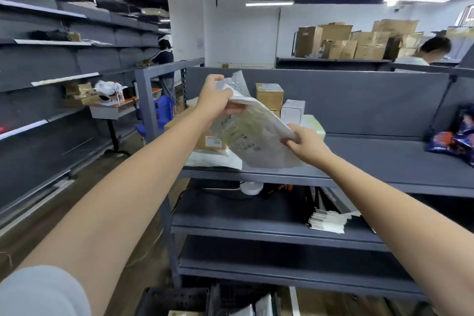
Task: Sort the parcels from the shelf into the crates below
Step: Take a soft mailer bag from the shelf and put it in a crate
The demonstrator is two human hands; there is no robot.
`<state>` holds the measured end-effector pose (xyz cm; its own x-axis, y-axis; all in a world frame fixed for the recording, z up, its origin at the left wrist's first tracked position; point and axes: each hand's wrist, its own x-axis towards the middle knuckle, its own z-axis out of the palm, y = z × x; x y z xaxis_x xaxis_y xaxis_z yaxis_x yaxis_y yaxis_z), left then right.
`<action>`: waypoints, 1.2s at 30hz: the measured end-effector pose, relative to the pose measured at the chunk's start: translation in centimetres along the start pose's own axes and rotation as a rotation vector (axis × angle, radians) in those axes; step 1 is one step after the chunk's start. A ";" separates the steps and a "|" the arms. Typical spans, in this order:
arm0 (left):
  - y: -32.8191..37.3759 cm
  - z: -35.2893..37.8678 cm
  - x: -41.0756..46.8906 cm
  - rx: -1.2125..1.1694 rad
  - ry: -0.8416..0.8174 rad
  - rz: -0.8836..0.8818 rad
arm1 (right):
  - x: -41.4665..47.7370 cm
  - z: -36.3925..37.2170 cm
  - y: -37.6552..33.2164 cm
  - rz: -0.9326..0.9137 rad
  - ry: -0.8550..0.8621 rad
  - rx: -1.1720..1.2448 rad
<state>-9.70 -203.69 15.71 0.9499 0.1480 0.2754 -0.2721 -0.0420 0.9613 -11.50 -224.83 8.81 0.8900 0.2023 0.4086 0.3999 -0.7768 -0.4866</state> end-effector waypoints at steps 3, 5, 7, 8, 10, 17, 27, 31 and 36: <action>-1.1 0.9 -2.7 0.132 -0.125 -0.043 | -3.5 -0.6 1.4 0.037 -0.004 0.044; -2.5 1.7 -4.5 0.193 -0.199 -0.094 | -5.9 -0.4 2.5 0.080 -0.017 0.031; -4.4 2.1 -6.0 0.280 -0.245 -0.157 | -8.2 0.3 3.7 0.105 -0.052 0.023; -5.6 2.2 -6.7 0.306 -0.259 -0.191 | -9.2 0.8 4.3 0.117 -0.074 0.027; -7.9 2.5 -8.2 0.317 -0.278 -0.241 | -11.1 2.1 5.7 0.153 -0.132 0.031; -19.7 2.9 -11.4 0.508 -0.371 -0.234 | -16.5 9.2 11.2 0.301 -0.354 0.016; -43.2 4.6 -11.6 0.622 -0.454 -0.346 | -21.4 29.3 22.9 0.469 -0.437 0.069; -54.3 5.1 -13.0 0.633 -0.442 -0.361 | -24.1 38.3 28.2 0.504 -0.448 0.084; -67.8 5.4 -15.2 0.615 -0.471 -0.391 | -27.8 48.8 34.3 0.519 -0.439 0.156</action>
<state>-4.90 -208.43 -53.63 0.9598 -0.1553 -0.2340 0.0894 -0.6207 0.7789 -11.82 -228.00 -56.98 0.9675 0.0758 -0.2411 -0.1039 -0.7503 -0.6528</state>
